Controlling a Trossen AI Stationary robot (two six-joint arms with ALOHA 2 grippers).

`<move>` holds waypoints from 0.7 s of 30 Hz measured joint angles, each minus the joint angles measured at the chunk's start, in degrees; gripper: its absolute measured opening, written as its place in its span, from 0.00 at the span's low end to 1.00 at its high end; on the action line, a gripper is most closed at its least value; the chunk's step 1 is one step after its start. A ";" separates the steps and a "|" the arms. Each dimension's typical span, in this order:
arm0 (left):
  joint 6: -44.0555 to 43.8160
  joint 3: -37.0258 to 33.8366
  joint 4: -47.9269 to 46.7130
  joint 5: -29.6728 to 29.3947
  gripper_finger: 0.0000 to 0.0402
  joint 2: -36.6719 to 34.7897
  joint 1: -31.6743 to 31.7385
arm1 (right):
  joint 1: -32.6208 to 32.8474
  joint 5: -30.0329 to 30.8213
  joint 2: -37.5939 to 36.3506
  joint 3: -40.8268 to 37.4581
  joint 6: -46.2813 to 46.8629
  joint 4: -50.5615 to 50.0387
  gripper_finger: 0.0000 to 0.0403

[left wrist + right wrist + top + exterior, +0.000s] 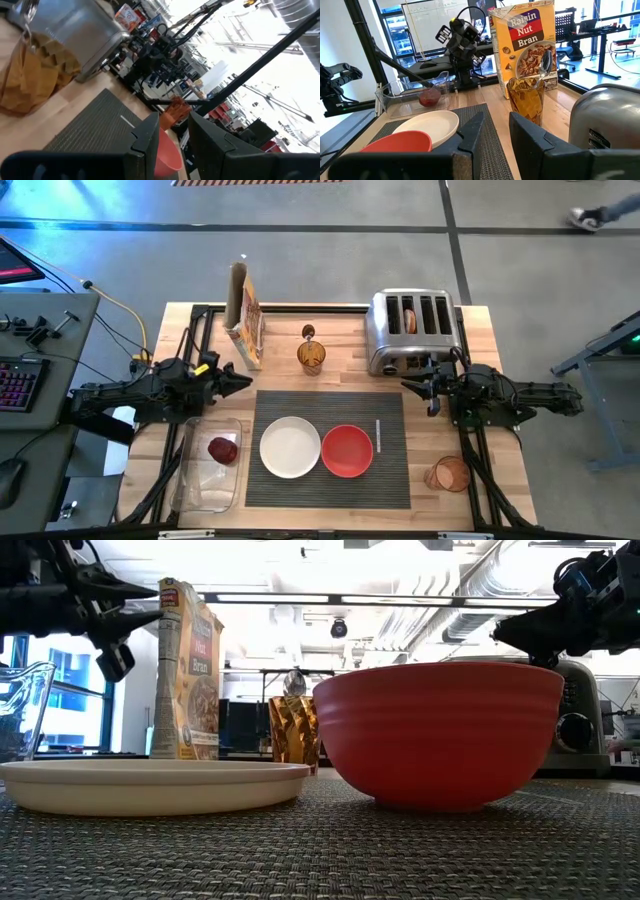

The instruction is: Arrange a breakfast setting

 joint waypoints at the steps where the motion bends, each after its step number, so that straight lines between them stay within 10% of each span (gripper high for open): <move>1: -0.48 0.00 -0.11 0.00 0.23 0.01 0.00 | 0.00 -0.01 0.01 0.01 -0.01 0.00 0.21; 21: -2.19 0.00 0.02 0.02 0.23 0.00 0.01 | -0.02 0.00 0.02 0.01 0.01 0.02 0.21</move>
